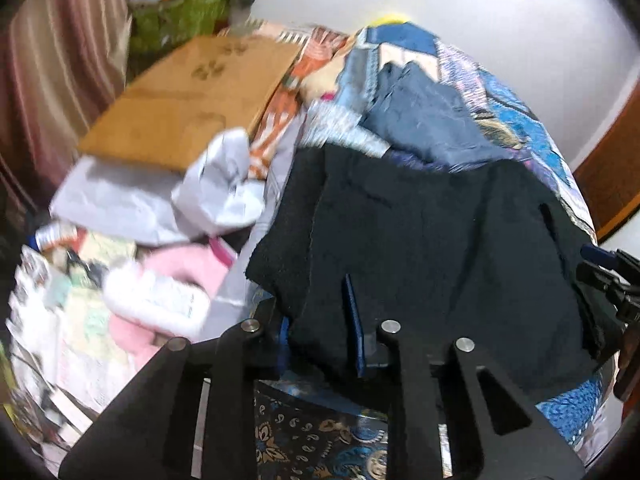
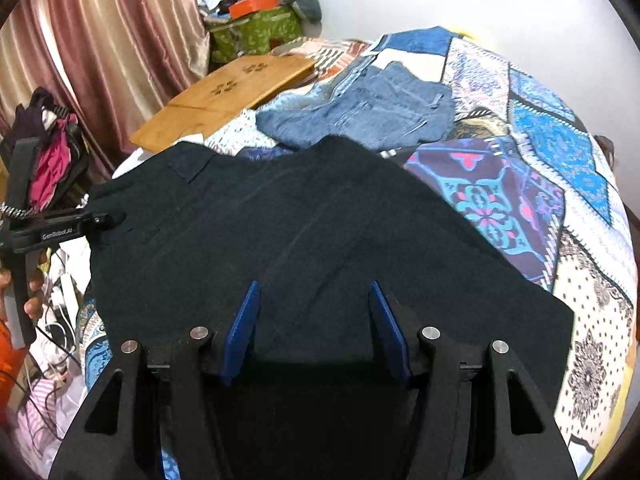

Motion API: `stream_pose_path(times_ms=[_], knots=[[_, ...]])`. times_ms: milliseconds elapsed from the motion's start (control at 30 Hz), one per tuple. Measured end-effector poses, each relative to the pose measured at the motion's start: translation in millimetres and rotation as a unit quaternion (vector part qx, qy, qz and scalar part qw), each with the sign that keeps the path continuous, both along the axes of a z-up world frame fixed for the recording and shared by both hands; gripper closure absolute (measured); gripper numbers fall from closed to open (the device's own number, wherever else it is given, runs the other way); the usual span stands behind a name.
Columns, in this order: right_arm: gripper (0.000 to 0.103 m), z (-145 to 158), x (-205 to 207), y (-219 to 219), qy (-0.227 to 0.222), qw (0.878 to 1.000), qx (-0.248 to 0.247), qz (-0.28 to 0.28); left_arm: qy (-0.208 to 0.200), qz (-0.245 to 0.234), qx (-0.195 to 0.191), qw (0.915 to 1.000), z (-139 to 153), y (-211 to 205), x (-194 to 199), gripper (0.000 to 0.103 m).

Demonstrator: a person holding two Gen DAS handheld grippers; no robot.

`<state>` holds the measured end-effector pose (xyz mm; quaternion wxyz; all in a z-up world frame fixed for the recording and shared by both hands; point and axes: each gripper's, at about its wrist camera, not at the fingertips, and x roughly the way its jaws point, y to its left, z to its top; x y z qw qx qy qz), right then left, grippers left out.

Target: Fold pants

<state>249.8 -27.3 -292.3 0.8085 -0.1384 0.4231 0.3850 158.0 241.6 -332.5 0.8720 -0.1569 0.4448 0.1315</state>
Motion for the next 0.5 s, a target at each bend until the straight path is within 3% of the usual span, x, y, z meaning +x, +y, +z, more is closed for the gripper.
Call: stream_pose_path(times_ms=[300,500], knots=[[0.05,37,3,-76,-0.021,0.996,0.051,-0.074,-0.081,-0.06,0.05,0.9936,89,-45,16,0.086],[0.049,35,0,-137,-0.021,0.991,0.045,-0.123,-0.126,-0.106,0.061,0.9845,141,-91,35,0.087]])
